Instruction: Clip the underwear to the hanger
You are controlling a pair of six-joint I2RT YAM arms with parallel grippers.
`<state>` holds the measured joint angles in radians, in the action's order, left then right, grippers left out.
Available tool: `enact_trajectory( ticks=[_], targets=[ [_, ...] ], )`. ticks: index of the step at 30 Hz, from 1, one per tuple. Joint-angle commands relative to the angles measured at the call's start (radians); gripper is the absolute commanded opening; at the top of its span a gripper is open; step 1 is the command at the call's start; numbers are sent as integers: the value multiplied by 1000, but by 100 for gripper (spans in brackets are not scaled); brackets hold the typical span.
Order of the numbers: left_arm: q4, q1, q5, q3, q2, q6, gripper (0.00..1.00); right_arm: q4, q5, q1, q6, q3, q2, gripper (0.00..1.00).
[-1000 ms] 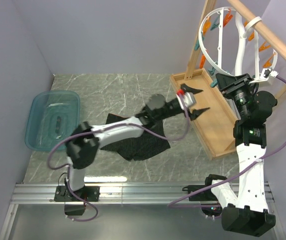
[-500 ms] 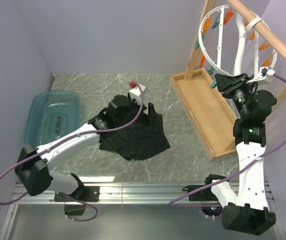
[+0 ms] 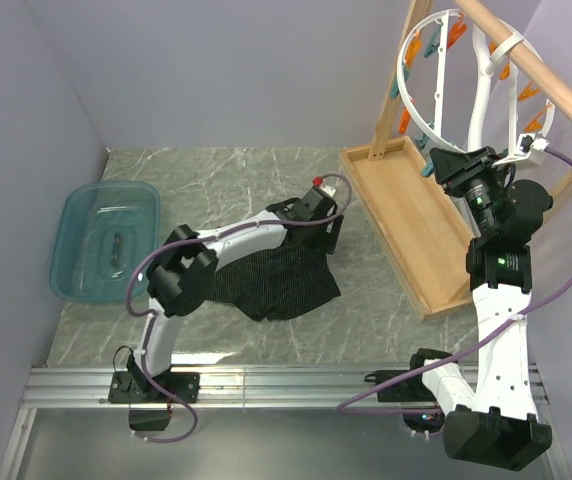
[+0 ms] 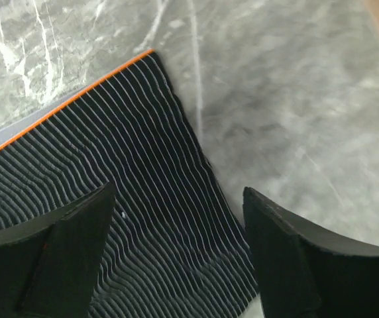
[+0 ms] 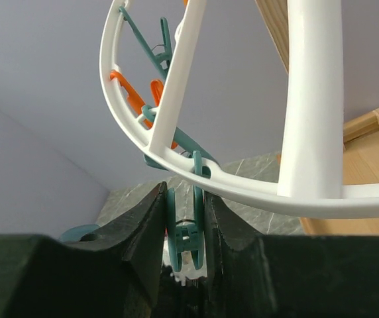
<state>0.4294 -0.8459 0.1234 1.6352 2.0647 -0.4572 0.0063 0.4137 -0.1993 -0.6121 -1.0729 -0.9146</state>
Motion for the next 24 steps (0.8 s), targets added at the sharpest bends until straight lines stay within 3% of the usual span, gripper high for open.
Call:
enact_trajectory(
  ticks=[1, 16, 21, 24],
  targets=[
    [86, -4, 71, 135, 66, -64, 82, 40, 17, -3, 32, -10, -6, 0],
    [114, 7, 222, 166, 227, -115, 70, 47, 22, -3, 41, 4, 2, 0],
    [131, 16, 187, 195, 290, -107, 60, 43, 22, -3, 43, 4, 3, 0],
    [127, 27, 134, 199, 317, -107, 44, 41, 20, -3, 44, 2, 5, 0]
  ],
)
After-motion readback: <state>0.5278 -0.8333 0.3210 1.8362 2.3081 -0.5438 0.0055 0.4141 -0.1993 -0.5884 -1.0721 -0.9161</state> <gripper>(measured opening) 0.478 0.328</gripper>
